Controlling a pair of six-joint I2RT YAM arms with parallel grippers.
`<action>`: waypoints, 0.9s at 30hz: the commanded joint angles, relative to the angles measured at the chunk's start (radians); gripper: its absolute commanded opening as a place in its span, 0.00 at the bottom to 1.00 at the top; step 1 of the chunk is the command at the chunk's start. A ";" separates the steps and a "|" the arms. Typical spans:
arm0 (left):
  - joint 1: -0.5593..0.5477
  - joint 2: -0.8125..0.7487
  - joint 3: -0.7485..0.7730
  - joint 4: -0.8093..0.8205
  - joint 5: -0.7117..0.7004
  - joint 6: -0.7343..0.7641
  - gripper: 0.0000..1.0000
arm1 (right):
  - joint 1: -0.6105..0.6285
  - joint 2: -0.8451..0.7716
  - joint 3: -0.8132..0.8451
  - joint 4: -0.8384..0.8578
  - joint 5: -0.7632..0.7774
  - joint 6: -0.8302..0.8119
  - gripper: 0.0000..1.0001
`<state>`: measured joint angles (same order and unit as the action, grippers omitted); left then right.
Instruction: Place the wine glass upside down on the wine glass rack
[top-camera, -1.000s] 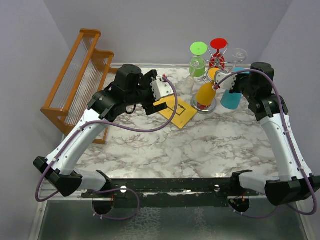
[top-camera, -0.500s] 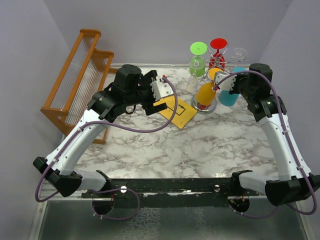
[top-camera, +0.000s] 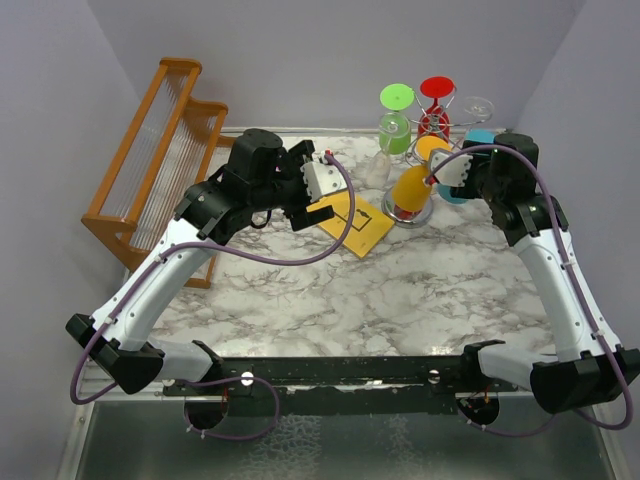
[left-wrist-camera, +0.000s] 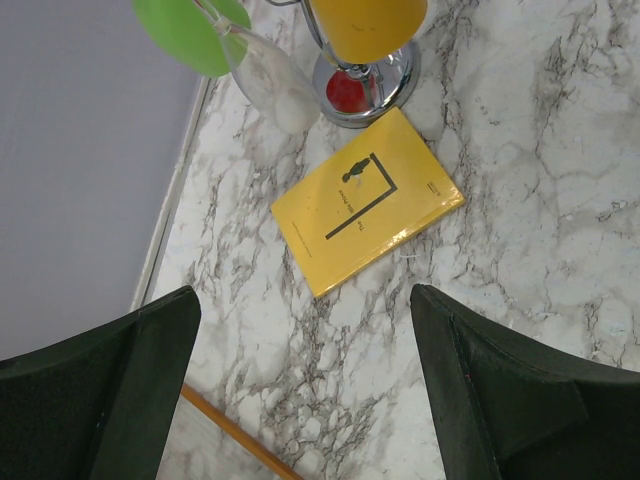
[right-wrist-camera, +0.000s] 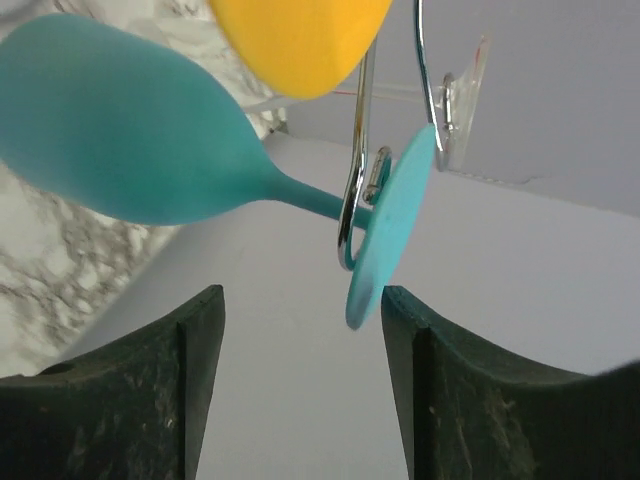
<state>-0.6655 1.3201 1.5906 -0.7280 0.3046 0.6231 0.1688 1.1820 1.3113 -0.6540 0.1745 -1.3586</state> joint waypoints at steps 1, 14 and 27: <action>-0.004 -0.030 -0.007 0.008 -0.013 0.000 0.90 | 0.000 -0.032 -0.004 -0.016 0.071 0.050 0.74; -0.001 -0.052 -0.031 0.079 -0.117 -0.075 0.90 | 0.000 -0.060 0.139 -0.215 0.034 0.351 0.91; 0.078 -0.101 -0.110 0.356 -0.526 -0.263 0.99 | -0.029 -0.077 0.188 -0.086 0.066 0.669 1.00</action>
<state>-0.6235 1.2537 1.4963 -0.5224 -0.0166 0.4561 0.1631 1.1145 1.4704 -0.8330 0.2184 -0.8272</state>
